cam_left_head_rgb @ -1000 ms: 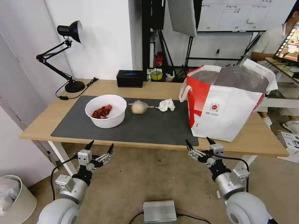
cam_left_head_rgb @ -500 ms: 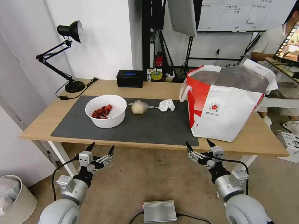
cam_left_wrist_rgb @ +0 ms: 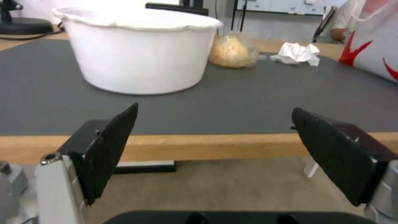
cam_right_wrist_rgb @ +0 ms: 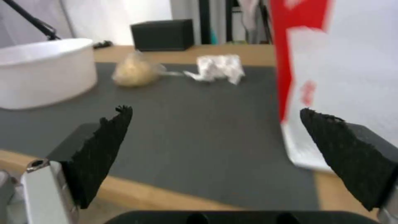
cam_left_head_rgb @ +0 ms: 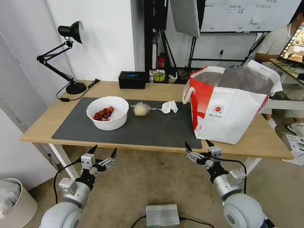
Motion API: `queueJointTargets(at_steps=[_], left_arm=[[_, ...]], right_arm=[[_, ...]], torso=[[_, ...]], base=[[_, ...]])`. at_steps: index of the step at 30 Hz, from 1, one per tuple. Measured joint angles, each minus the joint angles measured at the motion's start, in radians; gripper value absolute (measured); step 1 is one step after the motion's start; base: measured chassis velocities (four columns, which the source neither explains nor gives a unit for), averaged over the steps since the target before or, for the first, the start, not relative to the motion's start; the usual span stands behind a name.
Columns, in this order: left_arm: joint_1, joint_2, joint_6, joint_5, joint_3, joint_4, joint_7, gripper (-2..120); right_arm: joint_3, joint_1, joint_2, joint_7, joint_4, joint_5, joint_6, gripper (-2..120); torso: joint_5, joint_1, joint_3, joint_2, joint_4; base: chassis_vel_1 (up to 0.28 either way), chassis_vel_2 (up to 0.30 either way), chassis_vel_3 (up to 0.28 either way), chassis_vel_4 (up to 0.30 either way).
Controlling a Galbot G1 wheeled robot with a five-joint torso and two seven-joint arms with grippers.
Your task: Pick up the trash from the table and place it into the takeout bag.
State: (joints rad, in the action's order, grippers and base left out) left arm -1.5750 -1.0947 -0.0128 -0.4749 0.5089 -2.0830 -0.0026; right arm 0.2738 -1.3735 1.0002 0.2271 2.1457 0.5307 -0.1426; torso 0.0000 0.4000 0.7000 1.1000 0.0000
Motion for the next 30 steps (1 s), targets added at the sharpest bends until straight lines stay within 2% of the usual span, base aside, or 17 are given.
queueJointTargets(at_steps=[3, 8, 10, 13, 15, 16, 18, 19, 21, 22, 25, 30], left_arm=[[0.009, 0.003, 0.000, 0.000, -0.015, 0.000, 0.000, 100], [0.023, 0.011, -0.002, 0.000, -0.039, 0.001, -0.002, 100], [0.037, 0.019, -0.005, 0.001, -0.064, 0.008, -0.003, 100], [0.032, 0.020, -0.006, 0.001, -0.064, 0.008, -0.003, 100], [0.022, 0.021, -0.007, 0.000, -0.053, 0.003, -0.003, 100], [0.022, 0.021, -0.007, 0.000, -0.053, 0.003, -0.003, 100], [0.018, 0.021, -0.007, -0.003, -0.042, 0.000, -0.003, 100], [0.018, 0.021, -0.007, -0.003, -0.042, 0.000, -0.003, 100], [0.015, 0.017, -0.007, -0.006, -0.038, -0.002, -0.003, 100], [0.015, 0.017, -0.007, -0.006, -0.038, -0.002, -0.003, 100], [0.007, 0.007, -0.007, -0.007, -0.029, -0.002, -0.004, 100], [-0.008, 0.002, -0.008, -0.007, -0.015, -0.003, -0.004, 100]], right_arm=[[-0.054, 0.109, -0.018, 0.037, -0.004, 0.046, -0.059, 100], [-0.082, 0.203, -0.043, 0.059, -0.017, 0.098, -0.101, 100], [-0.095, 0.263, -0.068, 0.075, -0.030, 0.143, -0.135, 100], [-0.129, 0.345, -0.080, 0.097, -0.057, 0.200, -0.172, 100], [-0.190, 0.445, -0.077, 0.137, -0.098, 0.269, -0.212, 100], [-0.190, 0.445, -0.077, 0.137, -0.098, 0.269, -0.212, 100], [-0.257, 0.526, -0.060, 0.178, -0.143, 0.316, -0.236, 100], [-0.257, 0.526, -0.060, 0.178, -0.143, 0.316, -0.236, 100], [-0.341, 0.624, -0.030, 0.220, -0.206, 0.341, -0.260, 100], [-0.341, 0.624, -0.030, 0.220, -0.206, 0.341, -0.260, 100], [-0.453, 0.786, 0.044, 0.306, -0.313, 0.359, -0.303, 100], [-0.509, 0.890, 0.116, 0.393, -0.409, 0.369, -0.367, 100]], torso=[[0.0001, 0.000, 0.000, 0.000, 0.0000], [0.0001, 0.000, 0.000, 0.000, 0.0003], [-0.0001, 0.000, 0.000, 0.000, -0.0006], [0.0000, 0.000, 0.000, 0.000, -0.0004], [-0.0001, 0.000, 0.000, 0.000, 0.0002], [-0.0001, 0.000, 0.000, 0.000, 0.0002], [-0.0001, 0.000, 0.000, 0.000, 0.0002], [-0.0001, 0.000, 0.000, 0.000, 0.0002], [0.0000, 0.000, 0.000, 0.000, -0.0002], [0.0000, 0.000, 0.000, 0.000, -0.0002], [-0.0003, 0.000, 0.000, 0.000, 0.0001], [-0.0003, 0.000, 0.000, 0.000, 0.0003]], base=[[0.000, 0.000, 0.000, 0.000], [0.000, 0.000, 0.000, 0.000], [0.000, 0.000, 0.000, 0.000], [0.000, 0.000, 0.000, 0.000], [0.000, 0.000, 0.000, 0.000], [0.000, 0.000, 0.000, 0.000], [0.000, 0.000, 0.000, 0.000], [0.000, 0.000, 0.000, 0.000], [0.000, 0.000, 0.000, 0.000], [0.000, 0.000, 0.000, 0.000], [0.000, 0.000, 0.000, 0.000], [0.000, 0.000, 0.000, 0.000]])
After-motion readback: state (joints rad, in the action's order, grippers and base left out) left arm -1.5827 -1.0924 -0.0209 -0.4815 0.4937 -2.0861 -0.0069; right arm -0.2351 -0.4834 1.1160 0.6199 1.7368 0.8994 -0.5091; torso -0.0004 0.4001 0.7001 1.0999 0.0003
